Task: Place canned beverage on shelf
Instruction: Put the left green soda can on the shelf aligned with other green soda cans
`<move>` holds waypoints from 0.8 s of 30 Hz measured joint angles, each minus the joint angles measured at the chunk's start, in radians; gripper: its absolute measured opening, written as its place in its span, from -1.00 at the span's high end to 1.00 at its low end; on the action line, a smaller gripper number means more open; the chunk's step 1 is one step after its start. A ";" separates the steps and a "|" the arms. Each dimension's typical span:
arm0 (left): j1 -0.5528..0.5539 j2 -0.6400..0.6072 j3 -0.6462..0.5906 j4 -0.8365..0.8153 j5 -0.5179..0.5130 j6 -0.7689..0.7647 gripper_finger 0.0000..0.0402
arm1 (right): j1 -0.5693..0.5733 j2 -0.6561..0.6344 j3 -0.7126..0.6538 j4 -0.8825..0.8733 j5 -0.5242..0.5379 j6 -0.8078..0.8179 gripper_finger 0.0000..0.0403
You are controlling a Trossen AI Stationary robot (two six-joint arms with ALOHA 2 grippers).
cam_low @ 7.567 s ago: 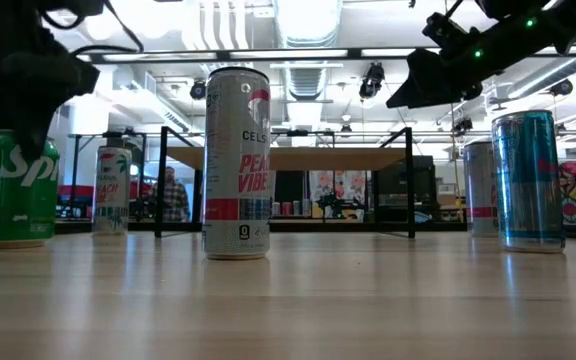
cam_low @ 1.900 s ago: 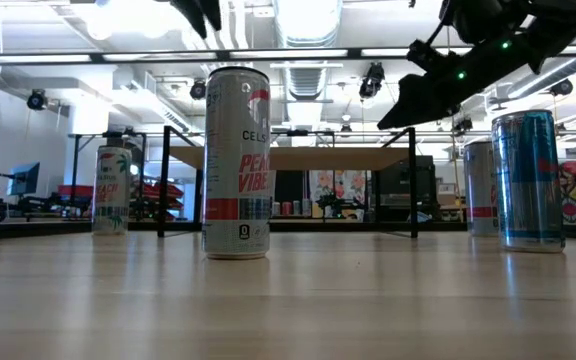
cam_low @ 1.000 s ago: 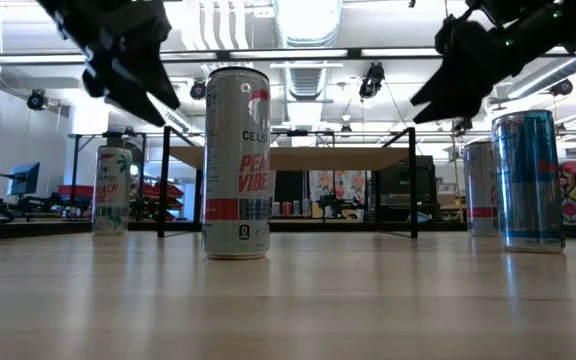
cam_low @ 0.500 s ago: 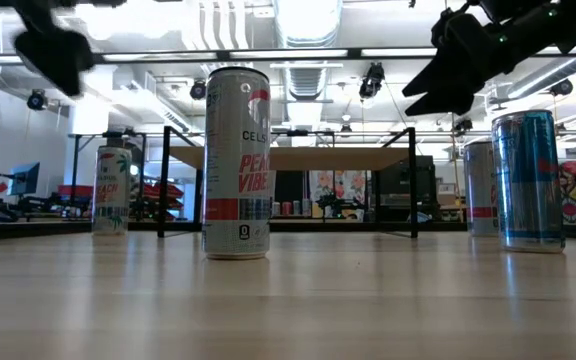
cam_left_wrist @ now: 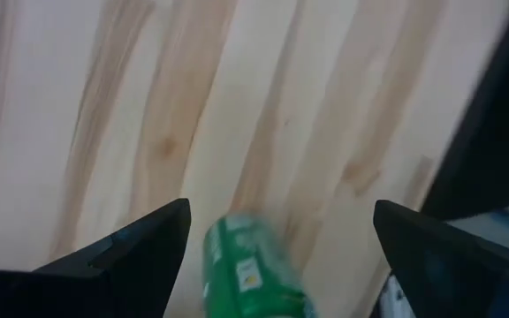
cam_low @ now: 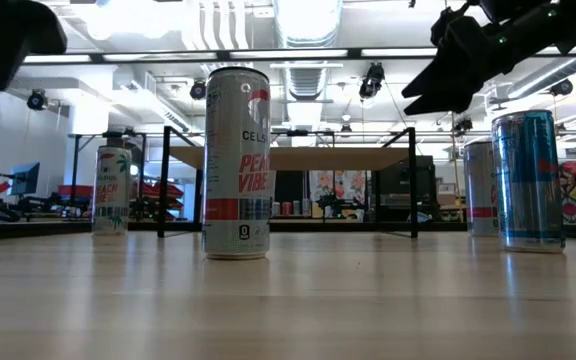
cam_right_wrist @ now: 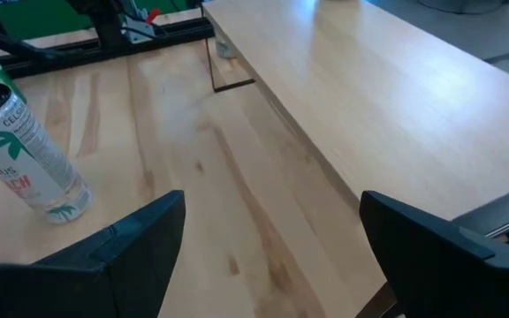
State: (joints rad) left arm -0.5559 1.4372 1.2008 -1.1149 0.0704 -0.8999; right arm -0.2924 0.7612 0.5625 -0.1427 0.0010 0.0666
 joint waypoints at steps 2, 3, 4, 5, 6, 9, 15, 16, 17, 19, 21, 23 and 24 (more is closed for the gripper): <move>-0.010 0.053 0.042 -0.089 0.027 0.000 -0.71 | 0.000 0.008 0.000 0.000 0.000 0.000 -0.63; -0.017 0.076 0.064 -0.138 0.042 0.000 -0.71 | 0.000 0.013 0.000 0.001 0.000 0.000 -0.63; -0.025 0.096 0.085 -0.184 0.052 0.000 -0.71 | 0.000 0.018 0.000 0.001 0.000 0.000 -0.63; -0.033 0.113 0.103 -0.226 0.053 0.000 -0.71 | 0.000 0.025 -0.001 0.001 0.000 0.000 -0.63; -0.041 0.126 0.117 -0.255 0.053 0.000 -0.71 | 0.000 0.032 -0.001 0.002 0.000 0.000 -0.63; -0.066 0.140 0.138 -0.262 0.053 -0.013 -0.71 | 0.000 0.054 -0.001 0.004 0.000 0.002 -0.63; -0.113 0.130 0.146 -0.256 0.052 -0.109 -0.71 | 0.000 0.095 -0.002 0.007 0.000 0.014 -0.63; -0.123 0.126 0.142 -0.255 0.051 -0.126 -0.71 | 0.000 0.100 -0.002 0.007 0.000 0.019 -0.63; -0.133 0.123 0.140 -0.254 0.052 -0.144 -0.71 | 0.000 0.106 -0.002 0.007 0.000 0.021 -0.63; -0.152 0.122 0.139 -0.243 0.052 -0.178 -0.71 | 0.000 0.114 -0.002 0.007 0.000 0.029 -0.63; -0.174 0.122 0.139 -0.239 0.053 -0.208 -0.71 | 0.000 0.120 -0.002 0.007 0.000 0.031 -0.63; -0.195 0.122 0.139 -0.234 0.052 -0.241 -0.71 | 0.000 0.120 -0.002 0.007 0.000 0.041 -0.63; -0.205 0.122 0.136 -0.228 0.052 -0.256 -0.71 | 0.000 0.120 -0.002 0.007 0.000 0.045 -0.63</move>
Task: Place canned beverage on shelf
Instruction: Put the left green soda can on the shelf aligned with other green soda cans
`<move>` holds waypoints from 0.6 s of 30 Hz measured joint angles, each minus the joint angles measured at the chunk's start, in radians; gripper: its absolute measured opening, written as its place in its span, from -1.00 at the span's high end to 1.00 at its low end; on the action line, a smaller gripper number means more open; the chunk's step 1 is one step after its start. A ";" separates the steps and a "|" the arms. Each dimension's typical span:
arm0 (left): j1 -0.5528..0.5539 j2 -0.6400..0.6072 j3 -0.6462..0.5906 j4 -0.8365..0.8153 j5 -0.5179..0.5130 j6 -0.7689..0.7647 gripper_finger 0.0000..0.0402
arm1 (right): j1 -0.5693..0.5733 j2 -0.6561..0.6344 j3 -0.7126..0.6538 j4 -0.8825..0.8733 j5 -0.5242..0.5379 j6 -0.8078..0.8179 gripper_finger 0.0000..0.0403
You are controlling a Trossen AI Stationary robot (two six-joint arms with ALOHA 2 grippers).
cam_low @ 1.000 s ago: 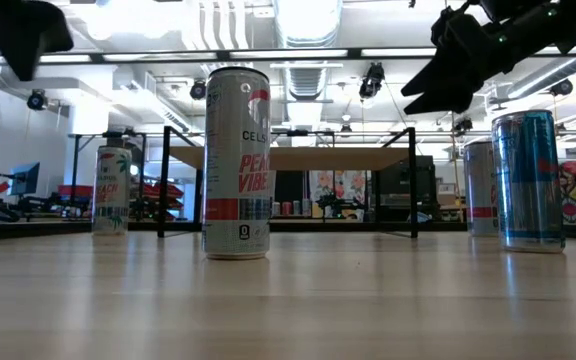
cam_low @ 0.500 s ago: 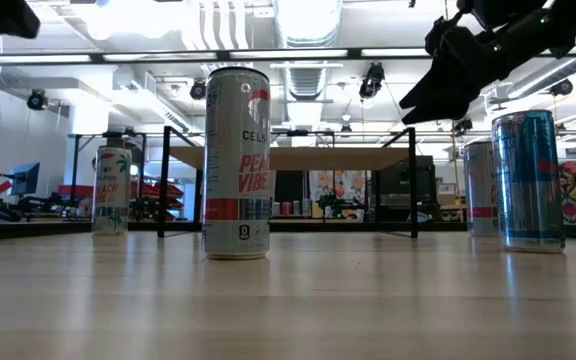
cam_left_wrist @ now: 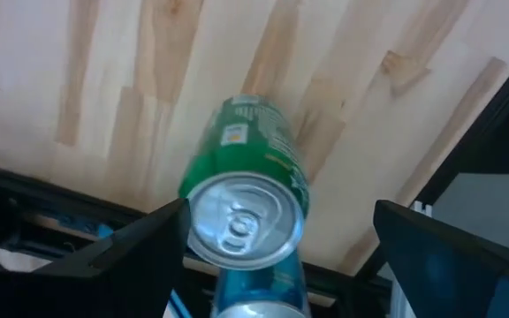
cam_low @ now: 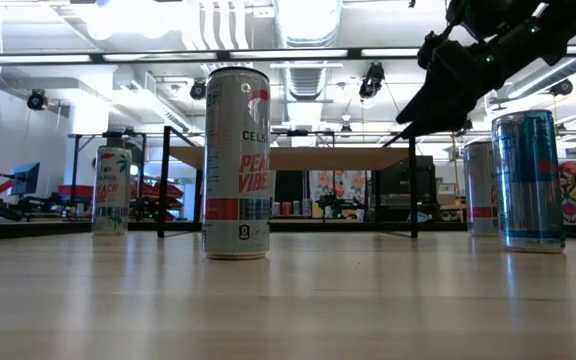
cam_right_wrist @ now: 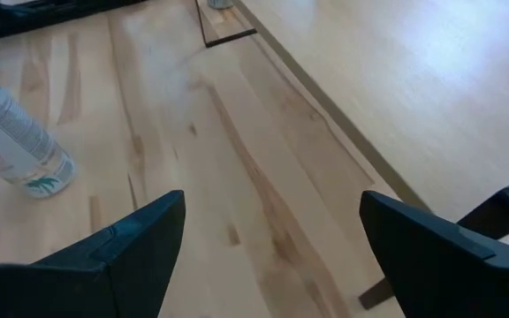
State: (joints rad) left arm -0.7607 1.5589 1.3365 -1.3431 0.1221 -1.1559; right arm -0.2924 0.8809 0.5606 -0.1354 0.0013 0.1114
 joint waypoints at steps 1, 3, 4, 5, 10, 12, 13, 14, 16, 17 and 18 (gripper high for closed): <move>-0.011 0.000 -0.008 0.002 -0.001 -0.015 -0.71 | 0.000 -0.001 0.000 0.000 0.000 0.002 -0.63; -0.031 0.000 -0.032 -0.002 0.000 -0.035 -0.71 | 0.000 -0.001 0.000 0.000 0.000 0.006 -0.63; -0.039 0.000 -0.043 0.002 0.000 -0.040 -0.71 | 0.000 -0.001 0.000 0.000 0.000 0.008 -0.63; -0.044 0.000 -0.052 0.004 0.000 -0.043 -0.71 | 0.000 -0.001 0.000 0.000 0.000 0.010 -0.63; -0.048 -0.005 -0.081 -0.002 -0.036 -0.057 -0.71 | 0.000 -0.001 -0.002 -0.001 0.000 0.026 -0.63; -0.048 -0.004 -0.088 0.013 -0.067 -0.059 -0.71 | 0.000 -0.001 -0.002 -0.001 0.000 0.031 -0.63; -0.048 -0.002 -0.092 0.020 -0.073 -0.061 -0.71 | 0.000 -0.001 -0.002 -0.001 0.000 0.031 -0.63; -0.047 -0.001 -0.098 0.025 -0.075 -0.066 -0.71 | 0.000 0.001 -0.002 -0.001 0.000 0.031 -0.63; -0.048 0.000 -0.101 0.040 -0.077 -0.078 -0.71 | 0.000 0.005 -0.002 -0.001 0.000 0.037 -0.63; -0.048 0.000 -0.103 0.043 -0.078 -0.089 -0.71 | 0.000 0.005 -0.003 -0.003 0.000 0.039 -0.63; -0.048 0.000 -0.104 0.042 -0.077 -0.098 -0.71 | 0.000 0.005 -0.003 -0.002 0.000 0.039 -0.63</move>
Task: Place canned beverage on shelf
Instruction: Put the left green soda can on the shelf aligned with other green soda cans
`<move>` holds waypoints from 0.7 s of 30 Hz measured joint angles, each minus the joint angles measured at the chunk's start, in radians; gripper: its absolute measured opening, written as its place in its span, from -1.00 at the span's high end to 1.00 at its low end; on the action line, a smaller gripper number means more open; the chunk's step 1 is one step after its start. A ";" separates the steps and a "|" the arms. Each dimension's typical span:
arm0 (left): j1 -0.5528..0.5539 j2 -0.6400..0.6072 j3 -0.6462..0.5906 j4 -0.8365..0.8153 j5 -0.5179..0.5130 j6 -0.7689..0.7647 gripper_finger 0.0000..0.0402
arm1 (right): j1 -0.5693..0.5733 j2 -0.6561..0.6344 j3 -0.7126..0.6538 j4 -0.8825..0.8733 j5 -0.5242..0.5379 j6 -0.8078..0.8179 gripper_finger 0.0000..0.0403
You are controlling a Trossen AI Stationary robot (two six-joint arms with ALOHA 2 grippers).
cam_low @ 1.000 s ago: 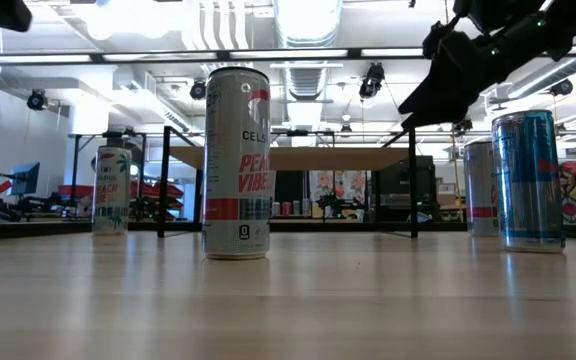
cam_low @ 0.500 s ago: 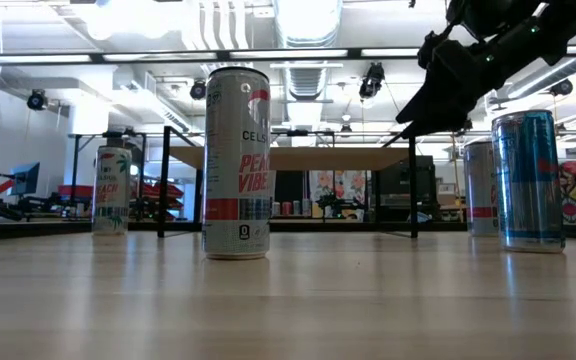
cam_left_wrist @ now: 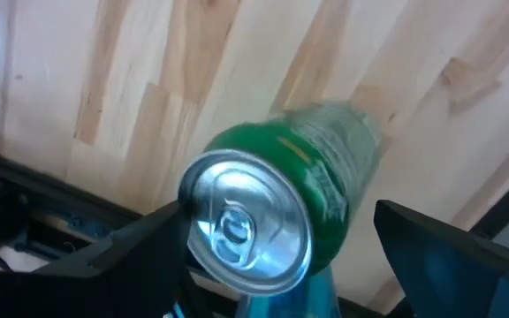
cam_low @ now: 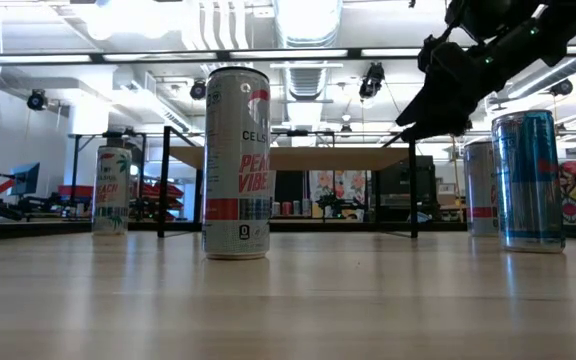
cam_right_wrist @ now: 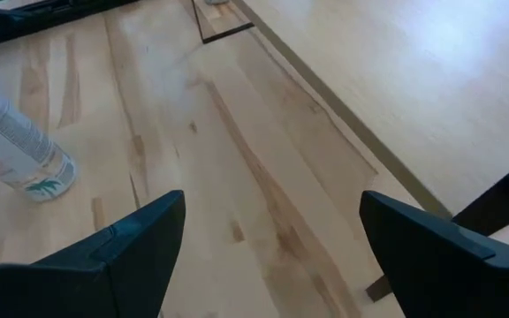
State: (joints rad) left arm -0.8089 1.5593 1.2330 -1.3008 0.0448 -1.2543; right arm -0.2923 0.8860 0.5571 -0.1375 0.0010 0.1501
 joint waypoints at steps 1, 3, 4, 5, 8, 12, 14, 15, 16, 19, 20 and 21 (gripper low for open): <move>0.000 0.000 -0.001 0.004 -0.001 -0.011 -0.71 | 0.000 0.000 0.000 0.002 0.000 0.001 -0.63; 0.001 0.000 -0.001 0.018 -0.003 -0.043 -0.71 | 0.000 0.000 0.000 0.001 0.000 0.008 -0.63; 0.001 0.000 -0.001 0.023 -0.003 -0.057 -0.71 | 0.000 0.000 0.000 0.001 0.000 0.008 -0.63; 0.000 0.000 -0.001 0.025 -0.003 -0.070 -0.71 | 0.000 0.000 0.000 0.001 0.000 0.008 -0.63; 0.000 0.000 -0.001 0.038 -0.024 -0.106 -0.71 | 0.000 0.000 0.000 0.001 0.000 0.008 -0.63; 0.008 0.000 -0.001 0.070 -0.093 -0.138 -0.71 | 0.000 0.000 0.000 0.001 0.000 0.008 -0.63; 0.015 0.000 -0.001 0.069 -0.117 -0.176 -0.71 | 0.000 0.000 0.000 0.002 0.000 0.008 -0.63; 0.018 0.000 -0.001 0.067 -0.133 -0.204 -0.71 | 0.000 0.000 0.000 0.005 0.000 0.008 -0.63; 0.019 0.000 -0.001 0.068 -0.140 -0.237 -0.71 | 0.000 0.000 0.000 0.008 0.000 0.012 -0.63; 0.020 0.000 -0.002 0.068 -0.183 -0.355 -0.71 | 0.000 0.000 0.000 0.015 0.000 0.019 -0.63; 0.019 0.000 -0.004 0.070 -0.218 -0.407 -0.71 | 0.000 0.000 0.000 0.016 0.000 0.021 -0.63; 0.018 0.000 -0.009 0.070 -0.256 -0.463 -0.71 | 0.000 0.000 0.000 0.016 0.000 0.023 -0.63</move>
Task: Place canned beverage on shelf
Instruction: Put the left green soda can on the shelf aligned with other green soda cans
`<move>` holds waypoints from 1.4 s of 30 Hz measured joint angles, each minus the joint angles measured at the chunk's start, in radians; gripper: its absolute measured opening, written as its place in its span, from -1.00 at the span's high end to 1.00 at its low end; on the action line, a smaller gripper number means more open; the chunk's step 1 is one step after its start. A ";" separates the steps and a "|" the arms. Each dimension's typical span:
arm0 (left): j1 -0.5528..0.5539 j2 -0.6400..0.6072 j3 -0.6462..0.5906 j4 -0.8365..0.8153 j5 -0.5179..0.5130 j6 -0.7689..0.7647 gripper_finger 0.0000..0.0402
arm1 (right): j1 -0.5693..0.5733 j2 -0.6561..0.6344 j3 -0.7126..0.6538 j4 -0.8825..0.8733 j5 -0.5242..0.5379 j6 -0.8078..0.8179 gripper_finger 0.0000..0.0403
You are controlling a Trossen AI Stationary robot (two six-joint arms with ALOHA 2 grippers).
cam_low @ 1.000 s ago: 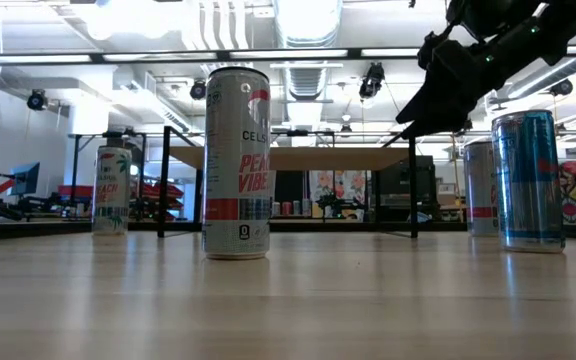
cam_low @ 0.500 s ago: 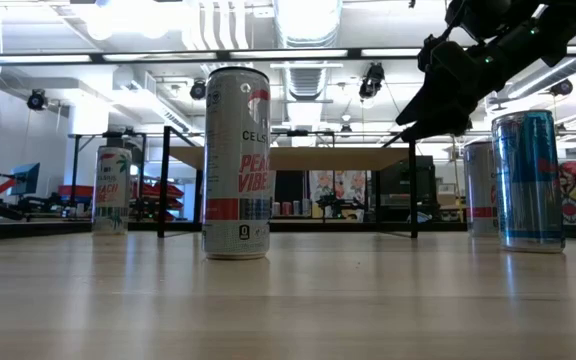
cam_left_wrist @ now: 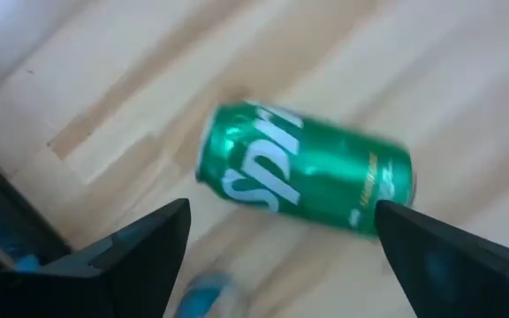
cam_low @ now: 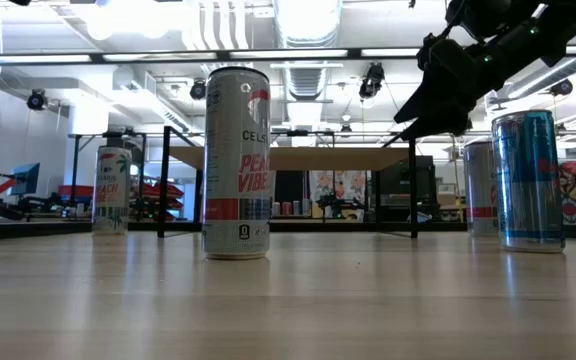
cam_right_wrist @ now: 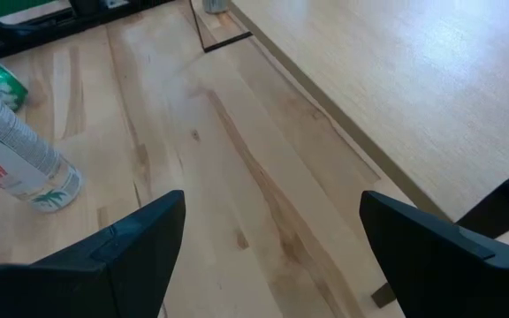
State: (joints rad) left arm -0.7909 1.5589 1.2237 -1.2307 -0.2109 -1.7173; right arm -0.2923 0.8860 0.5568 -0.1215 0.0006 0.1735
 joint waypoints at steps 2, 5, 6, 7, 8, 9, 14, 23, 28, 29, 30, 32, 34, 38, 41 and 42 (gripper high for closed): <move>0.000 0.000 -0.012 0.002 -0.066 -0.122 -0.71 | 0.000 0.000 0.000 0.000 0.000 0.000 -0.63; 0.000 0.000 -0.037 0.040 -0.157 -0.256 -0.71 | 0.000 0.000 -0.001 0.000 0.000 0.002 -0.63; 0.000 0.000 -0.049 0.059 -0.183 -0.290 -0.71 | 0.000 0.000 -0.001 -0.001 0.000 0.002 -0.63; 0.001 0.000 -0.059 0.075 -0.207 -0.327 -0.71 | 0.000 0.000 -0.003 -0.001 0.000 0.003 -0.63; 0.001 0.000 -0.072 0.095 -0.231 -0.363 -0.71 | 0.000 0.000 -0.006 -0.001 0.000 0.004 -0.63; 0.001 0.000 -0.086 0.119 -0.259 -0.396 -0.72 | 0.000 0.000 -0.008 -0.003 0.000 0.011 -0.63; 0.020 0.010 -0.129 0.219 -0.348 -0.498 -0.77 | 0.000 0.000 -0.014 -0.004 0.000 0.013 -0.63; 0.084 0.097 -0.140 0.263 -0.275 -0.433 -0.79 | 0.000 0.000 -0.017 -0.009 0.000 0.012 -0.63; 0.121 0.133 -0.140 0.357 -0.298 -0.367 -0.79 | 0.000 0.000 -0.017 -0.009 0.000 0.011 -0.63; 0.126 0.135 -0.140 0.380 -0.323 -0.359 -0.79 | 0.000 0.000 -0.017 -0.009 0.000 0.011 -0.63; 0.130 0.135 -0.140 0.398 -0.349 -0.357 -0.79 | 0.000 0.000 -0.017 -0.009 0.000 0.011 -0.63; 0.144 0.135 -0.140 0.417 -0.384 -0.342 -0.79 | 0.000 0.000 -0.017 -0.009 0.000 0.011 -0.63; 0.156 0.135 -0.140 0.419 -0.392 -0.320 -0.79 | 0.000 0.000 -0.017 -0.015 0.000 0.011 -0.63; 0.174 0.149 -0.140 0.421 -0.401 -0.301 -0.79 | 0.000 0.000 -0.017 -0.033 0.000 0.007 -0.63; 0.185 0.155 -0.140 0.424 -0.404 -0.277 -0.79 | 0.000 0.000 -0.017 -0.032 0.000 0.006 -0.63; 0.189 0.156 -0.140 0.426 -0.408 -0.272 -0.79 | 0.000 0.000 -0.017 -0.032 0.000 0.003 -0.63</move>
State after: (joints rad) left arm -0.6024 1.7149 1.0836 -0.8052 -0.6187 -1.9888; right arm -0.2923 0.8860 0.5400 -0.1535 0.0006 0.1769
